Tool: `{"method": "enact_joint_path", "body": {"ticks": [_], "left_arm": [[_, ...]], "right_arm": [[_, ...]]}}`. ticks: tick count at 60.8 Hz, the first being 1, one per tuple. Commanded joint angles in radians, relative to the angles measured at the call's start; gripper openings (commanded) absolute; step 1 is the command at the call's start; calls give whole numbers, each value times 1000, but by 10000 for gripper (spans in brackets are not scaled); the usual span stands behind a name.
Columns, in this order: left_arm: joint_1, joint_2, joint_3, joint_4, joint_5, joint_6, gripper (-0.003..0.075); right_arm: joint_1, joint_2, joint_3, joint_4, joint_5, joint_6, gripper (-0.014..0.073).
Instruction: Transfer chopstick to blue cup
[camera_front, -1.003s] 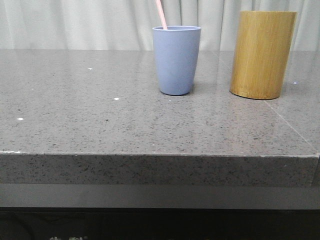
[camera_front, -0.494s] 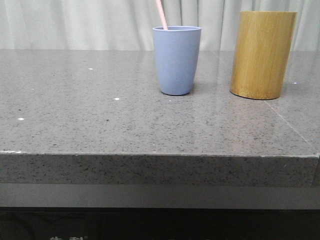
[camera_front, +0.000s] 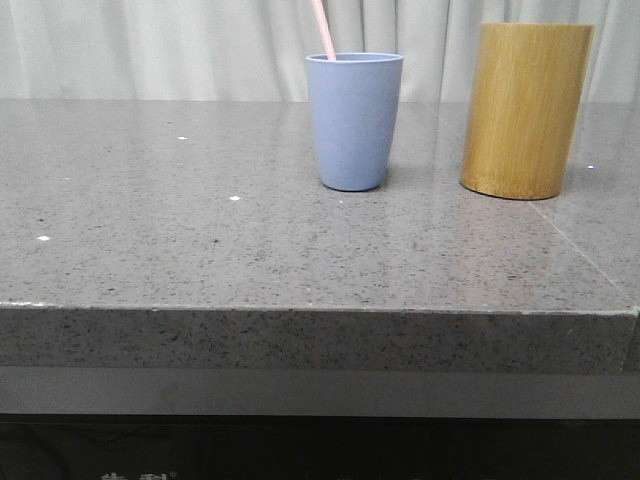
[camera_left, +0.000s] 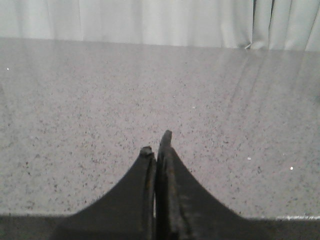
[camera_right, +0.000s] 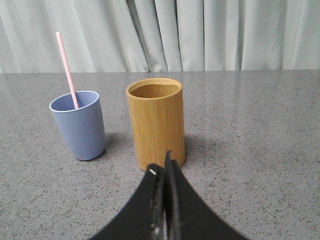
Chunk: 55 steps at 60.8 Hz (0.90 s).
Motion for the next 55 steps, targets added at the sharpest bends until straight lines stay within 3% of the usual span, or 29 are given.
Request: {"method": "enact_joint_path", "body": {"ticks": [1,22,55], "left_arm": [[3,-26,9,-13,-97,-3,-18],[3,-26,89,-45,-215,-3,-18],[3,-26,89,-45,-215,-3,-18]], "right_arm": [[-3,8,-26,4,-76,-7,-59],[-3,8,-26,4,-76,-7,-59],[-3,8,-26,4,-76,-7,-59]]}}
